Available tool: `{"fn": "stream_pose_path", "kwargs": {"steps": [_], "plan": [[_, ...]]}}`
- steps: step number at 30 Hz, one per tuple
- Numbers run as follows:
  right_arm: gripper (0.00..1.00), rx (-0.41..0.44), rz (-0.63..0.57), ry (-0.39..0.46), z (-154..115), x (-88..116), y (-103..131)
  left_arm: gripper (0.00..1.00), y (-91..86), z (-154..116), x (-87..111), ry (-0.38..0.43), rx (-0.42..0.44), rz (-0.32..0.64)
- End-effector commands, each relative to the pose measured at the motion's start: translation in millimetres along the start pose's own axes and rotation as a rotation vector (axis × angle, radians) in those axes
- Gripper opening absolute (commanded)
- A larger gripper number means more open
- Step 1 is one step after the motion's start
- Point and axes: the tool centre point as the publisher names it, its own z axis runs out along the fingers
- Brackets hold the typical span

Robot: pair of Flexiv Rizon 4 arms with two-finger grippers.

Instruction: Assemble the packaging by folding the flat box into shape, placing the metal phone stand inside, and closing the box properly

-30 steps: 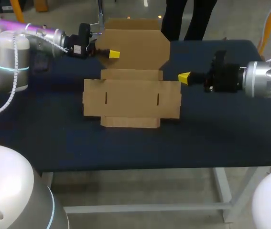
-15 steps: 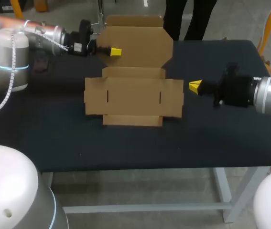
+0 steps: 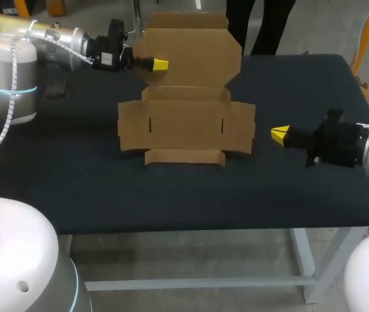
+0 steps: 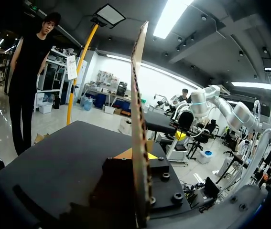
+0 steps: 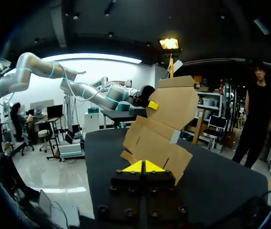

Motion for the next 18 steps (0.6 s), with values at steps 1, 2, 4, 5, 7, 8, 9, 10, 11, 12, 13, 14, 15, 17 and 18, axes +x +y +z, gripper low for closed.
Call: {"fn": "stream_pose_path", "kwargs": {"steps": [1, 2, 4, 5, 7, 8, 9, 10, 11, 12, 13, 14, 15, 17, 18], "plan": [[0.0, 0.033, 0.007, 0.004, -5, 3, -3, 0.0, -5.2, 0, 13.2, -0.071, 0.0, -0.001], [0.0, 0.035, 0.007, 0.006, -5, 4, -4, 0.0, -6.2, 1, 14.9, -0.072, 0.0, -0.001], [0.0, 0.052, -0.004, 0.002, -6, 6, -6, 0.0, -8.7, 2, 18.3, -0.071, 0.0, 0.0], [0.0, 0.054, -0.005, 0.002, -6, 7, -6, 0.0, -10.0, 2, 19.6, -0.07, -0.001, 0.0], [0.0, 0.064, -0.008, 0.0, -5, 9, -8, 0.0, -13.3, 3, 22.2, -0.055, 0.002, -0.001], [0.0, 0.068, -0.009, 0.0, -4, 10, -9, 0.0, -14.9, 3, 23.6, -0.054, 0.002, -0.001], [0.0, 0.071, -0.008, 0.004, -4, 10, -10, 0.0, -16.4, 4, 24.9, -0.045, 0.002, -0.002], [0.0, 0.072, -0.008, 0.005, -4, 10, -11, 0.0, -18.1, 4, 26.6, -0.038, 0.002, -0.003], [0.0, 0.075, -0.008, 0.006, -3, 11, -12, 0.0, -19.7, 4, 28.1, -0.037, 0.002, -0.004], [0.0, 0.077, -0.007, 0.006, -3, 11, -13, 0.0, -20.9, 5, 29.4, -0.031, 0.001, -0.011], [0.0, 0.078, -0.006, 0.006, -3, 12, -14, 0.0, -21.9, 5, 30.5, -0.022, 0.004, -0.021], [0.0, 0.082, -0.007, 0.005, -3, 13, -14, 0.0, -22.5, 5, 31.2, -0.017, 0.004, -0.031], [0.0, 0.086, -0.01, 0.002, -3, 14, -15, 0.0, -22.9, 5, 31.8, -0.014, 0.005, -0.044], [0.0, 0.096, -0.016, -0.004, -2, 17, -16, 0.0, -23.3, 4, 31.9, 0.008, 0.013, -0.073], [0.0, 0.102, -0.021, -0.009, -1, 19, -16, 0.0, -23.1, 3, 31.7, 0.01, 0.012, -0.084]]}}
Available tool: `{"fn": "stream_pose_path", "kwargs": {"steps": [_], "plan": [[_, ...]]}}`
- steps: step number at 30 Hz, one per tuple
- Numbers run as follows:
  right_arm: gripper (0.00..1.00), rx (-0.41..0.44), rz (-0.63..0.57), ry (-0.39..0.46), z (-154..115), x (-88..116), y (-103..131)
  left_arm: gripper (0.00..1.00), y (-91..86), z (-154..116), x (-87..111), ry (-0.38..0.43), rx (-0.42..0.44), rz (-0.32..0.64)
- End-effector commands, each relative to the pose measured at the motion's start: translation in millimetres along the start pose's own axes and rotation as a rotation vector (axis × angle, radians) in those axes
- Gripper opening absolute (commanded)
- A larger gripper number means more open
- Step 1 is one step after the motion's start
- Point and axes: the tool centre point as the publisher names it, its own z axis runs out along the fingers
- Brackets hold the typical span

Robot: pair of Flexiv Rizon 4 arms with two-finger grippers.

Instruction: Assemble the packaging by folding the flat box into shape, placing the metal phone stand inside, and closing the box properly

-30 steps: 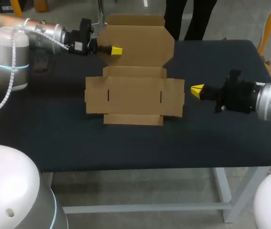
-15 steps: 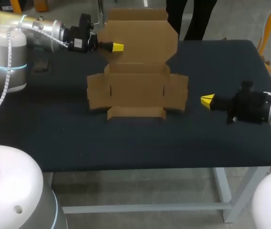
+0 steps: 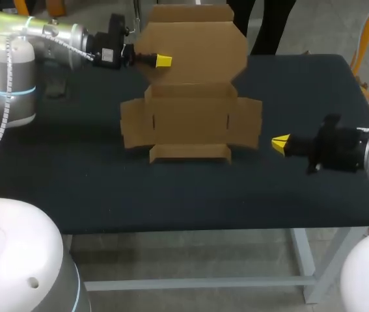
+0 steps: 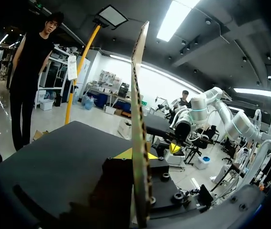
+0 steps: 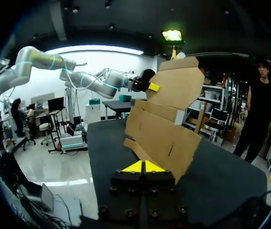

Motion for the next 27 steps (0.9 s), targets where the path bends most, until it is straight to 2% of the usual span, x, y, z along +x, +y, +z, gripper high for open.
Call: {"fn": "stream_pose_path", "kwargs": {"steps": [1, 9, 13, 27], "plan": [[0.0, 0.016, -0.009, -0.017, 4, 8, -1, 0.0, -0.3, -4, -2.2, 0.019, -0.001, -0.032], [0.0, 0.028, -0.005, -0.015, 13, 23, -9, 0.0, 12.1, -1, -11.3, 0.061, -0.014, -0.052], [0.0, 0.034, -0.003, -0.017, 18, 29, -11, 0.0, 15.4, 1, -14.6, 0.078, -0.025, -0.033], [0.0, 0.05, -0.016, -0.017, 40, 39, -11, 0.0, 24.4, 0, -21.4, 0.046, -0.042, 0.014]]}}
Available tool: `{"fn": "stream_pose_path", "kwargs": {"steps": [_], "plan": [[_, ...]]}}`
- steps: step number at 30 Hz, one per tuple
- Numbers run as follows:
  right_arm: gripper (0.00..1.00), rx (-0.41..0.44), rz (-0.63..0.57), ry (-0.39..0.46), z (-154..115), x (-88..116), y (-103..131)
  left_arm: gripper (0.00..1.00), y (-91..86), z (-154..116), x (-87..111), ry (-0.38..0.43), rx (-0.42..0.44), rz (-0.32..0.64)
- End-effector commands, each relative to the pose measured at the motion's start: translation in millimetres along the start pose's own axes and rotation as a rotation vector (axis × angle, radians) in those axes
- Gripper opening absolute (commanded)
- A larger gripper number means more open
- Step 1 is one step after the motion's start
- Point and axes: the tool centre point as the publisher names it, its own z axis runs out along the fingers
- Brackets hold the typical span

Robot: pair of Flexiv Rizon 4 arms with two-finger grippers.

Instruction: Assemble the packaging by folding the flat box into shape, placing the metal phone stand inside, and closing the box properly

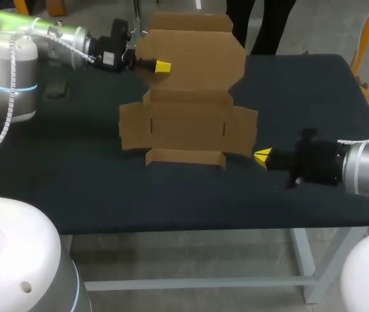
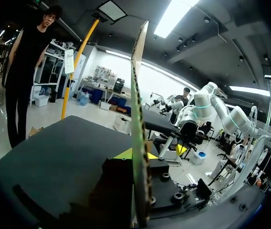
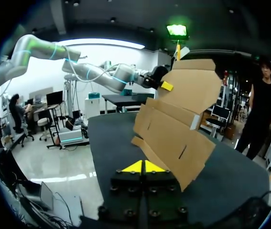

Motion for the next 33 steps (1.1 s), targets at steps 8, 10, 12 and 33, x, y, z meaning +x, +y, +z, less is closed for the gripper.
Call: {"fn": "stream_pose_path", "kwargs": {"steps": [8, 10, 12, 33], "plan": [[0.0, 0.0, -0.004, 0.003, 21, 2, -1, 0.0, 8.4, -3, -0.2, -0.011, 0.019, 0.032], [0.0, -0.001, -0.003, 0.003, 25, 3, -1, 0.0, 9.9, -4, 0.4, -0.018, 0.023, 0.046], [0.0, -0.001, -0.003, 0.001, 29, 4, -1, 0.0, 10.8, -4, 1.1, -0.023, 0.03, 0.06], [0.0, 0.024, 0.076, -0.006, 46, -1, -3, 0.0, 11.4, -7, 1.7, -0.024, -0.014, 0.068]]}}
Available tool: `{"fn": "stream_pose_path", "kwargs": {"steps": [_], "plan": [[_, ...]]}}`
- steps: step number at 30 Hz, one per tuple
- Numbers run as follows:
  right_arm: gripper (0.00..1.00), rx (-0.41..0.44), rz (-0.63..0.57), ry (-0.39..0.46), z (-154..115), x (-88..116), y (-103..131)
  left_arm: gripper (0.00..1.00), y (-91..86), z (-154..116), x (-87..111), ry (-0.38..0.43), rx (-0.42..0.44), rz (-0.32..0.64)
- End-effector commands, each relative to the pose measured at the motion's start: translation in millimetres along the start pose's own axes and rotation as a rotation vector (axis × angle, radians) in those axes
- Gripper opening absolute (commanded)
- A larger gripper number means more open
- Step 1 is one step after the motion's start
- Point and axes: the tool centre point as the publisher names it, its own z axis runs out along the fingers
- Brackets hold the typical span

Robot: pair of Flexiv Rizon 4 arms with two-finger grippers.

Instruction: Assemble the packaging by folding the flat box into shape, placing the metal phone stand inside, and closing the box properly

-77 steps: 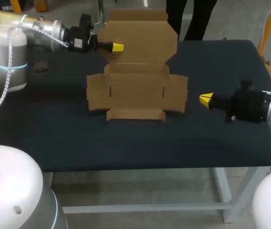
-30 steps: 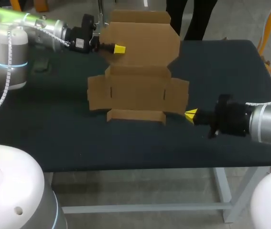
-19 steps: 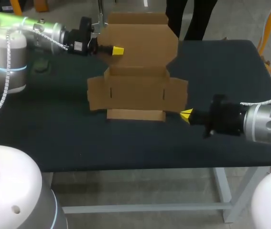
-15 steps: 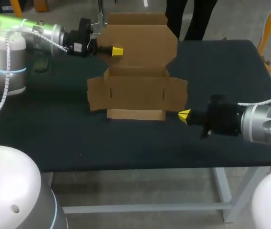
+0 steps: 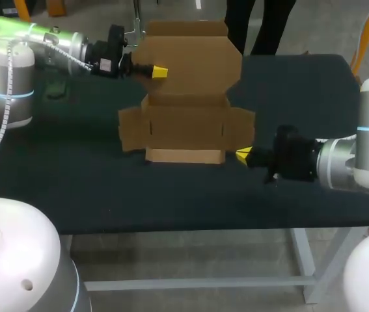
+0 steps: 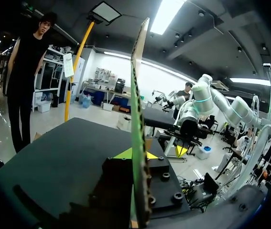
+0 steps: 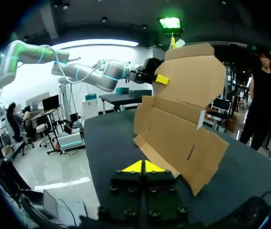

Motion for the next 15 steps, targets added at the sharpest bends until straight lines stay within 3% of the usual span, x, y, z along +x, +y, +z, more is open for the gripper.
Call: {"fn": "stream_pose_path", "kwargs": {"steps": [1, 15], "plan": [[0.0, -0.001, -0.001, -0.004, 1, 1, 0, 0.0, 0.1, -1, -1.3, 0.005, -0.003, -0.001], [0.0, -0.044, 0.012, -0.055, 74, 20, -15, 0.0, 0.1, -1, -1.3, 0.005, -0.003, -0.001]]}}
